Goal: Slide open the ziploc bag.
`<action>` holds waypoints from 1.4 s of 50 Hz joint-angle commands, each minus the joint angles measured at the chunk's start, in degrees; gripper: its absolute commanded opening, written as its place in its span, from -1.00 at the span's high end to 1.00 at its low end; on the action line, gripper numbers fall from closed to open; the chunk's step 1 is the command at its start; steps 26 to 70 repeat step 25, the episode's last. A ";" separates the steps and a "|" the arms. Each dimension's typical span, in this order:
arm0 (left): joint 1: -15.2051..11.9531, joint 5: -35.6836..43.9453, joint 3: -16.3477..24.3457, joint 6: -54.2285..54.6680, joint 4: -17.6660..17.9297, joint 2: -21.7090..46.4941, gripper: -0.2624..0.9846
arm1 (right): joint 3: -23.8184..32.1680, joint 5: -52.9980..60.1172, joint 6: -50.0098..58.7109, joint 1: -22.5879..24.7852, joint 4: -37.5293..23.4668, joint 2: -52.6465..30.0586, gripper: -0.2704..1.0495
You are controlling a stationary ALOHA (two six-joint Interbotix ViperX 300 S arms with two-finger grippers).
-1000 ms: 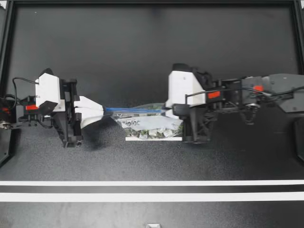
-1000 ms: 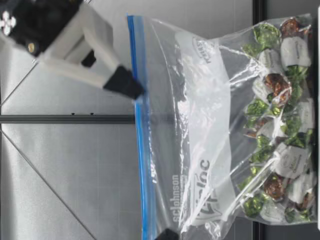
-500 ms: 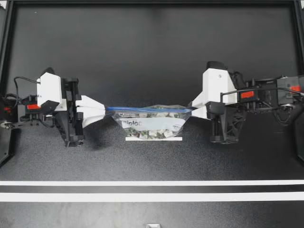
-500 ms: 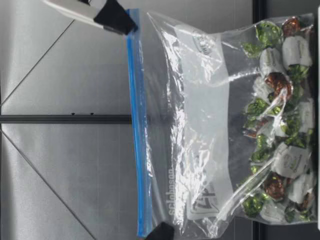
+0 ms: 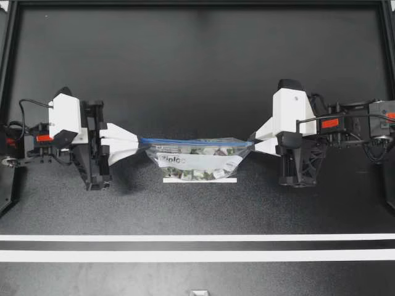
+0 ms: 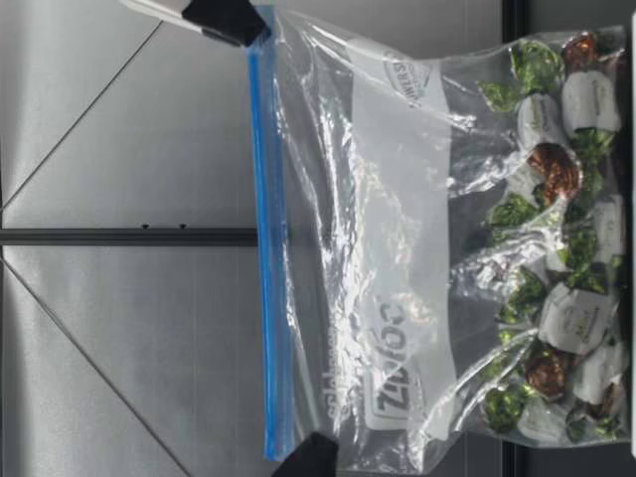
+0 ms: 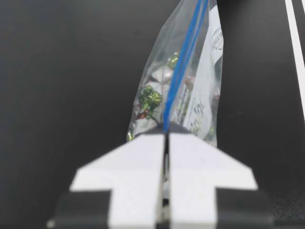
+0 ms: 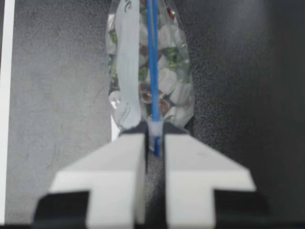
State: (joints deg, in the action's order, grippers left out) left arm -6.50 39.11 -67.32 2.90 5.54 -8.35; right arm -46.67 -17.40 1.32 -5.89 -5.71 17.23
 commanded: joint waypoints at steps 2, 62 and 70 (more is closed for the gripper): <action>-0.18 0.18 0.53 -0.62 -0.44 -1.05 0.83 | 0.00 1.93 0.09 -0.44 0.09 0.88 0.74; -0.18 0.18 1.32 -0.88 -0.62 -3.08 0.05 | -2.02 6.33 0.09 -0.44 0.18 1.58 0.08; -0.18 0.18 1.32 -0.88 -0.62 -3.08 0.05 | -2.02 6.33 0.09 -0.44 0.18 1.58 0.08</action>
